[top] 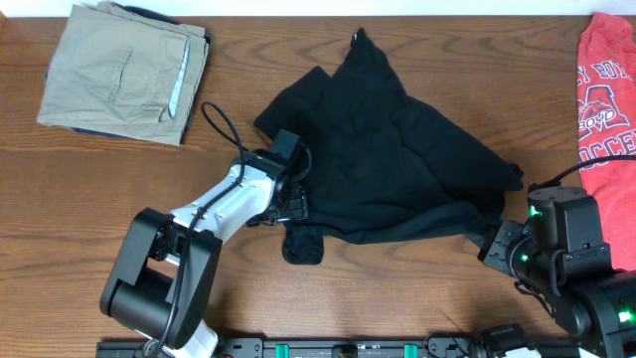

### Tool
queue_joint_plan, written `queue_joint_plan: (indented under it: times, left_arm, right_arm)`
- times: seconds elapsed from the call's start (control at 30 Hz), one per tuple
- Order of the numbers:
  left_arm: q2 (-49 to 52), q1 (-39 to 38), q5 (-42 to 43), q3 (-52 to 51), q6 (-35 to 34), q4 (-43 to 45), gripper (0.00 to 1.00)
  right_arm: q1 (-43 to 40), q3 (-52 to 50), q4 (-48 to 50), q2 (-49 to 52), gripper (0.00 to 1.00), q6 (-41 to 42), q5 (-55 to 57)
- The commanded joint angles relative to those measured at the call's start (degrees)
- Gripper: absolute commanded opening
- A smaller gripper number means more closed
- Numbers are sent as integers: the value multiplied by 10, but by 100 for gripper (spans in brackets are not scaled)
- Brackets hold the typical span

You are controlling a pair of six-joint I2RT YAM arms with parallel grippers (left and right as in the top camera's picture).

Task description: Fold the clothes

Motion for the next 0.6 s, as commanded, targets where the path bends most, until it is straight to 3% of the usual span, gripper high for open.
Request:
queue_joint_plan:
  times: [0.0,0.13,0.2,0.43,0.57]
  left_arm:
    - [7,-3,0,5,17,3,75]
    - [12,-22,0,5,29,3,73]
    - [19,-36,0,5,29,2,64]
    - [29,-54,-1,5,13,-2,6]
    - [28,-38,-10,9,10,-20,6]
  right_arm:
    - [-4,5,1,1,2,-7,2]
    - [-4,5,2,1,2,-7,2]
    - [-4,5,2,1,1,-7,2]
    - [-4,5,-3,1,2,-7,2]
    - [-4,5,-8,1,2,-7,2]
